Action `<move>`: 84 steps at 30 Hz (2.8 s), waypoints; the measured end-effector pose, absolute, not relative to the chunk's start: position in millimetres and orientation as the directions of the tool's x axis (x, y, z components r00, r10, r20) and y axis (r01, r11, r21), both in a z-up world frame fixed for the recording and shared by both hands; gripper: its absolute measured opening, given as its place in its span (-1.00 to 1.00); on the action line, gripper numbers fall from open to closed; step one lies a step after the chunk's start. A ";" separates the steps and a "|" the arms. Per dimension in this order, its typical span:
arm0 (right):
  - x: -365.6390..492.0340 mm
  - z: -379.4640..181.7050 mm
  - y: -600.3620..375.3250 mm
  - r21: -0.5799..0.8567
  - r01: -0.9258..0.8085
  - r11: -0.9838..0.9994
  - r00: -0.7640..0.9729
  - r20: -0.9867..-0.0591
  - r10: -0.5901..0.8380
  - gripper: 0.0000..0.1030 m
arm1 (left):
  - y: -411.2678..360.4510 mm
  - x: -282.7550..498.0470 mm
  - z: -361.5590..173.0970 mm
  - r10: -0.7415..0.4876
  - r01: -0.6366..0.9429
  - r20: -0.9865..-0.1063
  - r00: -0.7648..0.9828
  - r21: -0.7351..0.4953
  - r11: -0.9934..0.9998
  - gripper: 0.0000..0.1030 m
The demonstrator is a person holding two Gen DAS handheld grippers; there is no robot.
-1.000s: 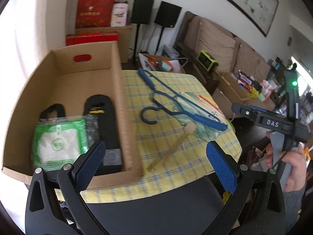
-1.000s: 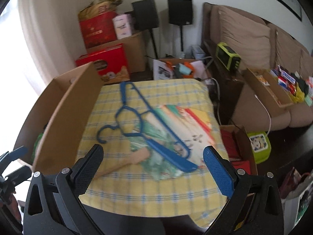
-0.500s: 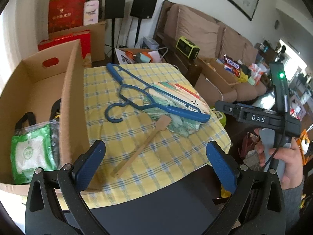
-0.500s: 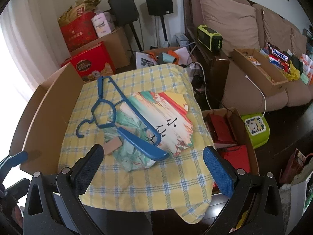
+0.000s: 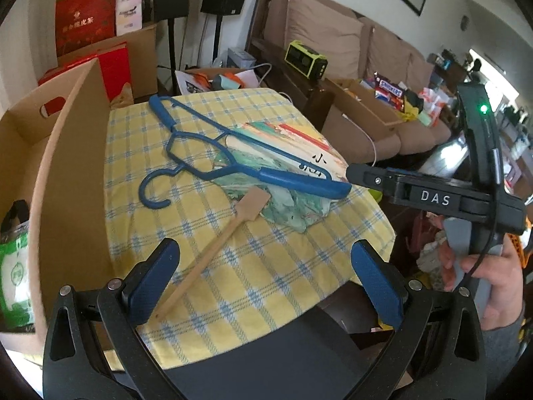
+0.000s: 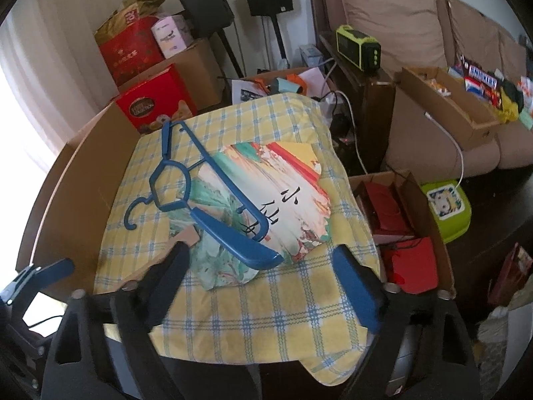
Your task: Organize objects
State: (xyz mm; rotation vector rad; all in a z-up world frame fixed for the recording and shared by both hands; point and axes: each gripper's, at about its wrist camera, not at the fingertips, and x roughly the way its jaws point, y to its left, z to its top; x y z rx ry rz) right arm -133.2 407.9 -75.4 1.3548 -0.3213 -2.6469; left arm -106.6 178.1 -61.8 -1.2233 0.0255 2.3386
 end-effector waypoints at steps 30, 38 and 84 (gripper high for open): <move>-139.1 -115.0 372.5 0.202 0.294 -0.934 -0.519 -0.787 -0.333 -0.30 | 189.8 -195.2 -135.2 0.540 -0.192 -0.813 -0.218 -0.507 -0.840 0.97; -137.6 -120.9 351.6 0.173 0.321 -0.931 -0.505 -0.801 -0.323 -0.39 | 193.2 -198.7 -137.4 0.549 -0.177 -0.810 -0.208 -0.520 -0.835 0.97; -82.1 -47.3 280.1 0.143 0.473 -0.869 -0.576 -0.696 -0.428 -0.72 | 159.9 -169.7 -60.4 0.604 -0.239 -0.701 -0.379 -0.556 -0.796 -0.46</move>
